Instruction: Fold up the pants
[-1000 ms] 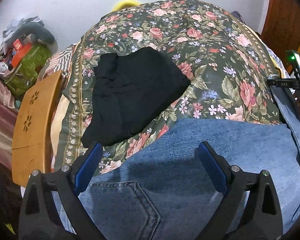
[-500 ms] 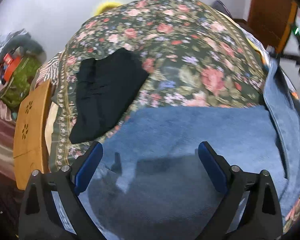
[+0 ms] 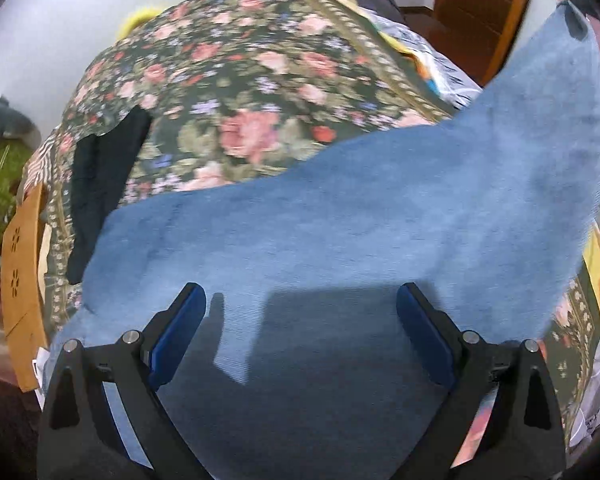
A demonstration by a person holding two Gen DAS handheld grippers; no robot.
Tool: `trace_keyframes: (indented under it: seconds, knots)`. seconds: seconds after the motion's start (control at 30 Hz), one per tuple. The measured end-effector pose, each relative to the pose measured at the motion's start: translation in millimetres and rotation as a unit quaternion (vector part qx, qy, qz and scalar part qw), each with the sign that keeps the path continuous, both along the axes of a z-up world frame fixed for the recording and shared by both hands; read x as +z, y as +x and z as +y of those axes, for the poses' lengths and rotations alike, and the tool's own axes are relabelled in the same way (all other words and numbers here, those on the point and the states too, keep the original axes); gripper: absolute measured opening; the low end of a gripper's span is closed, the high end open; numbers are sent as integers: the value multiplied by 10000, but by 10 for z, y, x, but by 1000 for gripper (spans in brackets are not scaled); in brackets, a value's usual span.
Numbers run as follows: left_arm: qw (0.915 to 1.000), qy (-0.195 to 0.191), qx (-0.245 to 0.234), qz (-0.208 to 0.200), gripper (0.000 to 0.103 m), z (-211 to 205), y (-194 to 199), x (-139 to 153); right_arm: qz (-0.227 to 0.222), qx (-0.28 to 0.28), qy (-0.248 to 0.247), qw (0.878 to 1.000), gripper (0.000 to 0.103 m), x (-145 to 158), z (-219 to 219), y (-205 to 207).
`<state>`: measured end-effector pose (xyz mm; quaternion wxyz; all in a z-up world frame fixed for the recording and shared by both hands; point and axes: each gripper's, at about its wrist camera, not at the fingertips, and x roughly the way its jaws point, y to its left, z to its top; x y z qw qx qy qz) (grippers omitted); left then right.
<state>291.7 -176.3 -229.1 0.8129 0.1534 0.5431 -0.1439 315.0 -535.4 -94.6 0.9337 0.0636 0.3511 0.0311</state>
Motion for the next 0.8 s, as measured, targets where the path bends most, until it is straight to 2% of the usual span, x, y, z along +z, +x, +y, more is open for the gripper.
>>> trace_keyframes:
  seconds: [0.2, 0.33, 0.43, 0.63, 0.7, 0.8]
  knots:
    - [10000, 1, -96, 12, 97, -232, -154, -70, 591, -108, -88, 9982, 6, -686, -123, -280]
    - [9999, -149, 11, 79, 97, -218, -168, -76, 1100, -431, 64, 9930, 7, -1151, -297, -538]
    - [9997, -206, 77, 49, 97, -191, -173, -76, 1421, -660, 212, 9874, 9, -1387, -400, -724]
    - [9989, -382, 265, 9, 97, -77, -150, -48, 2047, -981, 106, 9738, 10, -1656, -472, -946]
    - [9986, -408, 329, -81, 97, -5, -159, -4, 2149, -1053, 110, 9709, 10, -1639, -497, -994]
    - [9975, -454, 445, -317, 97, 166, -194, 133, 2037, -998, 14, 9739, 12, -1451, -409, -1015]
